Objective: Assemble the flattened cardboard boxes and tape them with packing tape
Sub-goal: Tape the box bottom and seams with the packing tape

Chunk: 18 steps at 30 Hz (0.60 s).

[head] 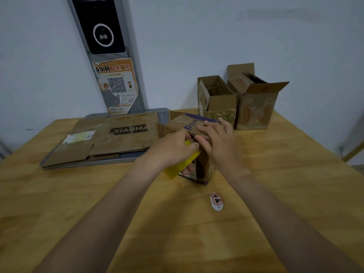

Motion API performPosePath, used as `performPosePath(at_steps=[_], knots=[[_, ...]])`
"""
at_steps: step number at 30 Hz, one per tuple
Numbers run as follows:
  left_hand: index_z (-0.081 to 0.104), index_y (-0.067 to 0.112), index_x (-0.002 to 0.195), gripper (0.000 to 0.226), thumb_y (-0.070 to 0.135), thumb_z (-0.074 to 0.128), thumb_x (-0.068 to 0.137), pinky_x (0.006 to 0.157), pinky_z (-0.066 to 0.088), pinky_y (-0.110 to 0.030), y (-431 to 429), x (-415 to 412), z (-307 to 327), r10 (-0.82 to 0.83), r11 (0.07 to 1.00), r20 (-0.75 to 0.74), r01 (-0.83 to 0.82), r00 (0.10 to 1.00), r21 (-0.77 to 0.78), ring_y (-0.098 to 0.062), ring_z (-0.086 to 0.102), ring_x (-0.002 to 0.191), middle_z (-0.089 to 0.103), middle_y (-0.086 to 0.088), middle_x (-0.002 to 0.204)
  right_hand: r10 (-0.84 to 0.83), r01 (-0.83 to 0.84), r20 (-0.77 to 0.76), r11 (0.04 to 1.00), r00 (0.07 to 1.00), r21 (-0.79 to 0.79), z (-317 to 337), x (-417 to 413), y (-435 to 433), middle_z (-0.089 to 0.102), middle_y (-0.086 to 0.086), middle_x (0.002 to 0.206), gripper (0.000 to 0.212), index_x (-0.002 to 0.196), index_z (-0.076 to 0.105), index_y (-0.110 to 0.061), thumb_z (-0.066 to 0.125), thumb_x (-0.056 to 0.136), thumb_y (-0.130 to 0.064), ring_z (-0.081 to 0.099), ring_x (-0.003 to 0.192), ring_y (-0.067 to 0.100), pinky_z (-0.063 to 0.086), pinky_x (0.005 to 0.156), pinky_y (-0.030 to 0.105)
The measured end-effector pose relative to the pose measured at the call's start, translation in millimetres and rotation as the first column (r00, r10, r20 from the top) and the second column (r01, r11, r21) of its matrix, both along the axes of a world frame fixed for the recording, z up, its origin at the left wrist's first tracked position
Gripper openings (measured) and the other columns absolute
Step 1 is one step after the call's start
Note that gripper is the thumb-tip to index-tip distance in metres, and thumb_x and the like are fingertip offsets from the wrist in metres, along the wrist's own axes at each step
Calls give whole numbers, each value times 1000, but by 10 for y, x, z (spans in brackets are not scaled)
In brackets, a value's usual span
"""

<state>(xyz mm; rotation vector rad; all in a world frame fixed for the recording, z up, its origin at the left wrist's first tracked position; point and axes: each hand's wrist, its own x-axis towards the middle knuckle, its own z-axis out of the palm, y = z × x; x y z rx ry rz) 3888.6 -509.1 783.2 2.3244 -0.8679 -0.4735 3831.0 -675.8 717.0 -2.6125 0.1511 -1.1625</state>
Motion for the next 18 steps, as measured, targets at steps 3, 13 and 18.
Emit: performPosePath(at_steps=[3, 13, 18], knots=[[55, 25, 109, 18, 40, 44, 106, 47, 54, -25, 49, 77, 9, 15, 995, -67, -8, 998, 100, -20, 75, 58, 77, 0, 70, -25, 32, 90, 997, 996, -74, 11, -8, 24, 71, 15, 121, 46, 118, 74, -5, 53, 99, -41, 55, 125, 48, 44, 109, 55], [70, 26, 96, 28, 38, 46, 106, 41, 48, -18, -21, 100, -101, 89, 996, 66, -87, 994, -32, -16, 72, 49, 75, 7, 63, -48, 39, -99, 995, 994, -87, -24, 6, -22, 58, 10, 143, 55, 136, 60, -12, 42, 100, -50, 33, 148, 41, 48, 106, 52], [72, 29, 92, 28, 36, 48, 104, 63, 58, -31, -61, 135, -141, 127, 992, 173, -124, 977, -28, -9, 69, 47, 74, 12, 62, -98, 91, -140, 994, 985, -53, 50, -131, -44, 44, 6, 151, 63, 139, 46, -17, 45, 98, -65, 35, 144, 31, 43, 107, 43]])
